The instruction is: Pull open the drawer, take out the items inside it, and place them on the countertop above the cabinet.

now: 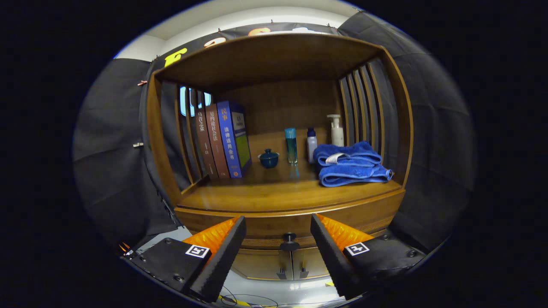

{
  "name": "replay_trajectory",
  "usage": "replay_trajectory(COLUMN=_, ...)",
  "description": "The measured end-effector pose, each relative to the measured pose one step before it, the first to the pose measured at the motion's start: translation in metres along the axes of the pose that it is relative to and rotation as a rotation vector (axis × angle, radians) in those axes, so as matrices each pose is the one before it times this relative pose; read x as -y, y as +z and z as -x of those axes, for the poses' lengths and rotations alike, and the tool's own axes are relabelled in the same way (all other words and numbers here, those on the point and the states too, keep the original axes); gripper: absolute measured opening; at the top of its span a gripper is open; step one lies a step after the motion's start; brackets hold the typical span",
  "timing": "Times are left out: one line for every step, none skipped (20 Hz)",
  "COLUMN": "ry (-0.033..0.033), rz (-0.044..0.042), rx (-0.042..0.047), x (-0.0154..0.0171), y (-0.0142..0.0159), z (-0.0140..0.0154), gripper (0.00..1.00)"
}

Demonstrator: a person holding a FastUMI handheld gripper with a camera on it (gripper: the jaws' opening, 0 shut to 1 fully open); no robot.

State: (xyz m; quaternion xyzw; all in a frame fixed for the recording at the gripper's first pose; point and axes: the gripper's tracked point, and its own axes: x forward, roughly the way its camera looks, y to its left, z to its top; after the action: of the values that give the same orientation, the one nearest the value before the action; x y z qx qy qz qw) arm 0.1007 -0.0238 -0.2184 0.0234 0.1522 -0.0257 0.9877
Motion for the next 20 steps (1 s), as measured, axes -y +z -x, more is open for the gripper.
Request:
replay_trajectory(ry=-0.00784, rz=-0.00047, rx=-0.01472, x=0.00304, y=-0.00737, z=-0.0082, gripper=0.99)
replay_trajectory(ry=-0.01047, rz=-0.00142, rx=-0.01505, x=0.00305, y=-0.00776, z=-0.00728, gripper=0.99)
replay_trajectory(ry=-0.00572, rz=-0.00428, rx=-0.01454, x=0.00198, y=-0.00678, z=-0.00813, gripper=0.99)
replay_trajectory(ry=-0.0043, rz=-0.00475, rx=-0.0155, x=0.00091, y=-0.00655, z=-0.00821, gripper=0.99)
replay_trajectory(ry=-0.00557, rz=-0.00599, rx=-0.01766, x=0.00177, y=-0.00736, z=-0.00628, gripper=0.99)
replay_trajectory(ry=-0.00316, rz=-0.00516, rx=-0.01815, x=0.00169, y=-0.00779, z=-0.00573, gripper=0.98)
replay_trajectory(ry=-0.00531, rz=-0.00306, rx=-0.01786, x=0.00197, y=-0.00755, z=-0.00633, gripper=0.98)
replay_trajectory(ry=-0.00418, rz=-0.00126, rx=-0.0175, x=0.00183, y=-0.00708, z=-0.00484, gripper=0.98)
replay_trajectory(ry=-0.00528, rz=-0.00092, rx=-0.01584, x=0.00163, y=-0.00559, z=-0.00411, gripper=0.98)
replay_trajectory(ry=-0.00179, rz=-0.00272, rx=-0.0116, x=0.00019, y=-0.00494, z=-0.00518, gripper=0.98)
replay_trajectory(ry=-0.00356, rz=-0.00077, rx=-0.01186, x=0.00065, y=-0.0048, z=-0.0041, gripper=0.98)
replay_trajectory(ry=-0.00066, rz=-0.0018, rx=-0.01348, x=0.00168, y=-0.00582, z=-0.0033, gripper=0.97)
replay_trajectory(ry=0.00053, rz=-0.00053, rx=-0.01633, x=0.00107, y=-0.00495, z=-0.00381, gripper=0.96)
replay_trajectory(ry=-0.0009, rz=0.00149, rx=-0.01818, x=0.00041, y=-0.0055, z=-0.00183, gripper=0.88)
replay_trajectory(ry=0.00185, rz=0.00399, rx=-0.01942, x=-0.00079, y=-0.00571, z=-0.00425, gripper=0.84)
replay_trajectory(ry=-0.00686, rz=0.00535, rx=-0.01396, x=0.00174, y=-0.00284, z=0.00099, gripper=0.75)
replay_trajectory(ry=-0.01032, rz=0.00471, rx=-0.00018, x=0.00179, y=-0.0021, z=-0.00209, gripper=0.66)
replay_trajectory(ry=0.00108, rz=0.00472, rx=0.00338, x=0.00113, y=0.00157, z=-0.00229, gripper=0.58)
replay_trajectory(ry=0.00303, rz=0.00536, rx=0.00745, x=-0.0013, y=0.00097, z=0.00235, gripper=0.49)
replay_trajectory(ry=0.0008, rz=0.00722, rx=0.00128, x=0.00032, y=-0.00015, z=0.00021, gripper=0.45)
